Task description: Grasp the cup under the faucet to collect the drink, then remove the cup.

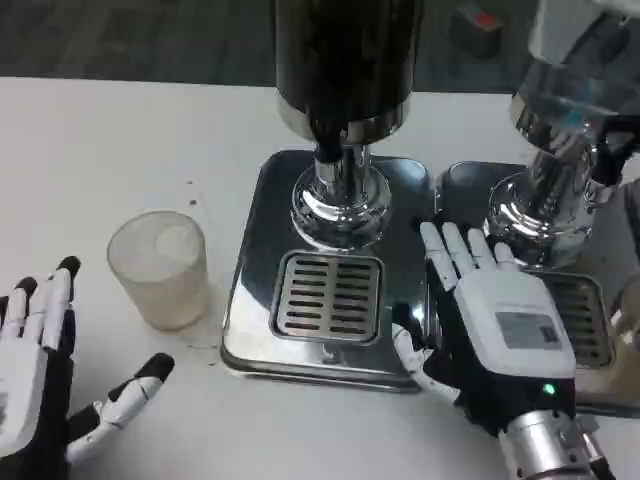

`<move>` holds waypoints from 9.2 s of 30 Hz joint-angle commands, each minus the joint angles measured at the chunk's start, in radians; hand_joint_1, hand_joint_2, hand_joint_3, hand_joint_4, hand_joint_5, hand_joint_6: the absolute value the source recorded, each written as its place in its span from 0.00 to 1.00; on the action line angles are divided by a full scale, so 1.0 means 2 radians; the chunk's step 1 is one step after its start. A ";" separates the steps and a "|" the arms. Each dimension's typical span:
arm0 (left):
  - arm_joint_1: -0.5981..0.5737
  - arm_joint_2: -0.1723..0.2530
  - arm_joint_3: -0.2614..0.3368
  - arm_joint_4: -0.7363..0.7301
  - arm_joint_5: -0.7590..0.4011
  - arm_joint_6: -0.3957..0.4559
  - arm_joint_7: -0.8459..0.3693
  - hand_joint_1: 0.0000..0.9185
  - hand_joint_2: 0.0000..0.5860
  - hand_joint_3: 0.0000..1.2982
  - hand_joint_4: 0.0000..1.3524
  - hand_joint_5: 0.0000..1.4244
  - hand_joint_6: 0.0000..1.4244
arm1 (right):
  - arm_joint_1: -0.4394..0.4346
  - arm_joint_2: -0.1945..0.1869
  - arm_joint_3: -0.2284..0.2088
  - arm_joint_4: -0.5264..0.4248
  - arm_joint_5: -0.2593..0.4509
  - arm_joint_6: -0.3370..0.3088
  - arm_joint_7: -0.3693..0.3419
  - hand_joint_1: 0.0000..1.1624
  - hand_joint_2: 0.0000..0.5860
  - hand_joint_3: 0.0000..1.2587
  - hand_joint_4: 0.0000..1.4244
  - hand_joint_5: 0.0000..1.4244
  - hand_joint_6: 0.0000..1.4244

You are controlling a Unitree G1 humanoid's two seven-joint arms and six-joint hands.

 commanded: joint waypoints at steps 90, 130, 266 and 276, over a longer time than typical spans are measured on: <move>-0.203 0.008 0.005 0.310 -0.132 -0.177 -0.035 0.00 0.00 0.00 0.00 0.00 0.00 | 0.005 0.014 0.007 -0.015 -0.013 0.024 -0.002 0.35 0.91 0.01 0.00 0.00 0.00; -0.342 0.008 -0.081 0.506 -0.122 -0.291 -0.030 0.19 0.09 0.14 0.20 0.45 0.52 | 0.003 0.030 0.019 -0.007 -0.010 0.041 0.003 0.36 0.91 0.00 0.00 0.00 0.02; -0.351 0.010 -0.095 0.282 -0.277 -0.458 -0.167 0.00 0.11 0.00 0.00 0.08 0.08 | 0.030 0.029 -0.006 -0.037 0.001 0.059 -0.003 0.32 0.83 0.00 0.00 0.00 0.00; -0.386 -0.028 -0.075 0.284 -0.305 -0.439 -0.283 0.00 0.12 0.00 0.00 0.09 0.08 | 0.038 0.039 -0.007 -0.039 -0.002 0.066 -0.017 0.32 0.82 0.00 0.00 0.00 0.00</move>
